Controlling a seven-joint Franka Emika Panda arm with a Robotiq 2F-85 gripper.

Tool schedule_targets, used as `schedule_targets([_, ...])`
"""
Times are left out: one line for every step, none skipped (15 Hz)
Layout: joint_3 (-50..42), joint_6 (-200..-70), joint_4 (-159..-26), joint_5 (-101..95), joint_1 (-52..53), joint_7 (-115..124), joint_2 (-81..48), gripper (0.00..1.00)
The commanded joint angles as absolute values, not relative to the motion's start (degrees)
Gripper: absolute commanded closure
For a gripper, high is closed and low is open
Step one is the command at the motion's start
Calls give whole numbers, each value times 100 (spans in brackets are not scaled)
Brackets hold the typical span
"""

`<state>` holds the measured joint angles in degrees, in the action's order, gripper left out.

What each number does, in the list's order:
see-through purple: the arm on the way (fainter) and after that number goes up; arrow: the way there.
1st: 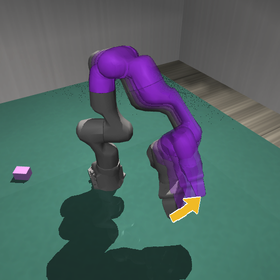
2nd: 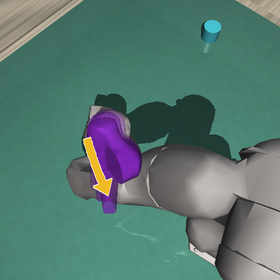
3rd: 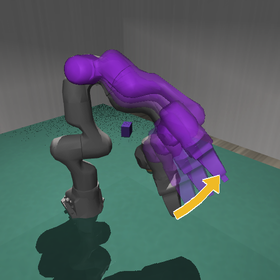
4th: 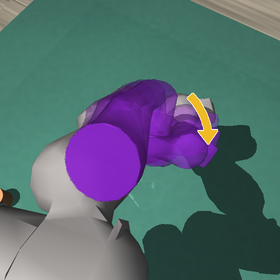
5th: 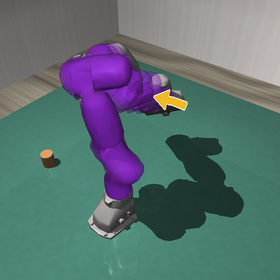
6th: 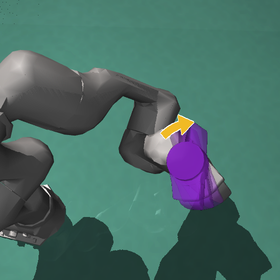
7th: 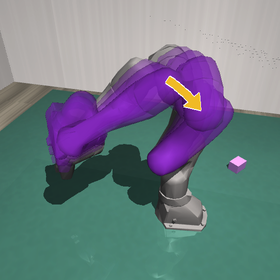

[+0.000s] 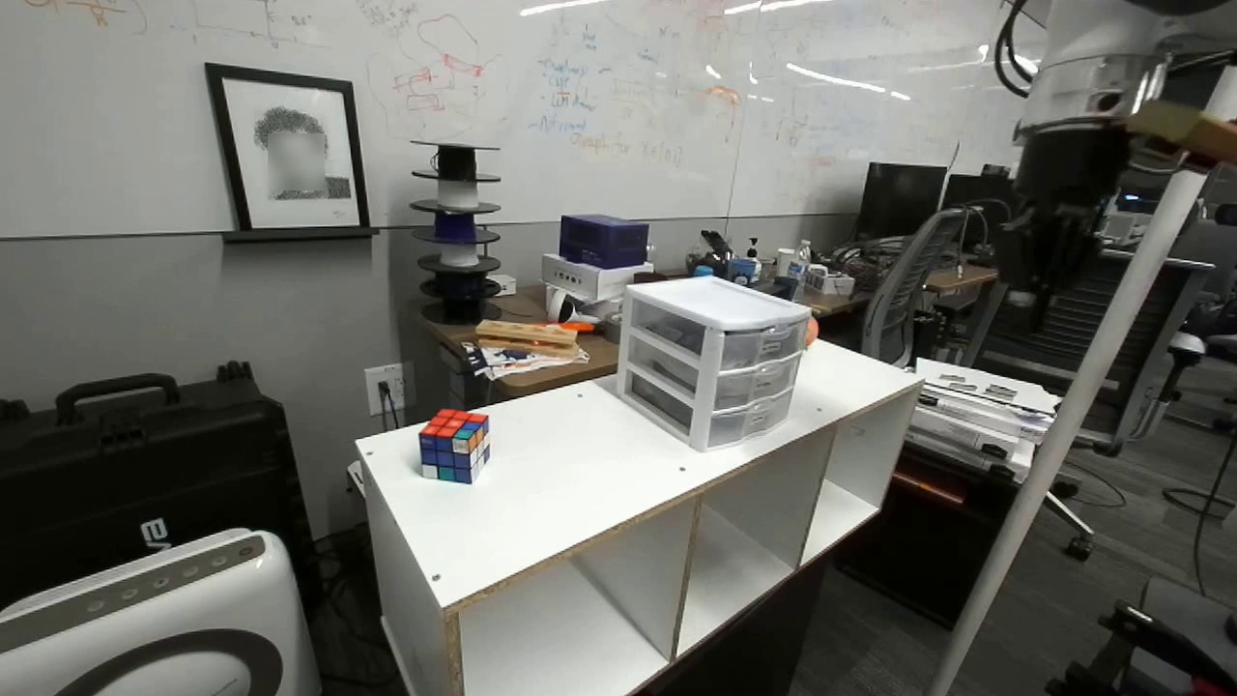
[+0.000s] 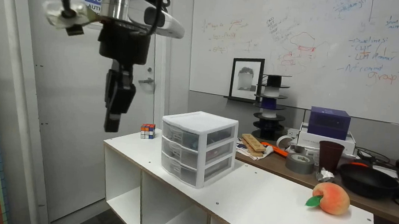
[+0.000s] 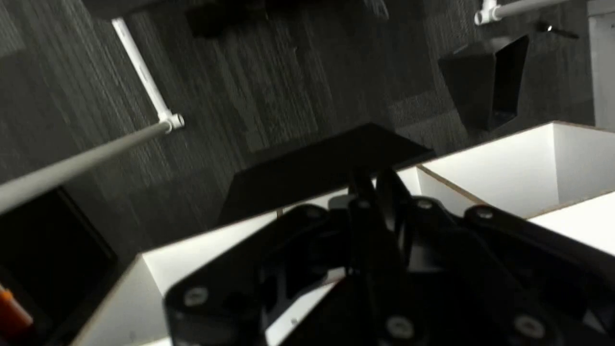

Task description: Pick up the plastic and grey object from the right side of the counter and place them inside the topmost drawer, push the drawer closed

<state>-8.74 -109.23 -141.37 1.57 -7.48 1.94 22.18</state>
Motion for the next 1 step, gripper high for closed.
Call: schedule_targets([-916, -10786, -14131, 179, -846, 105, 2288, 73])
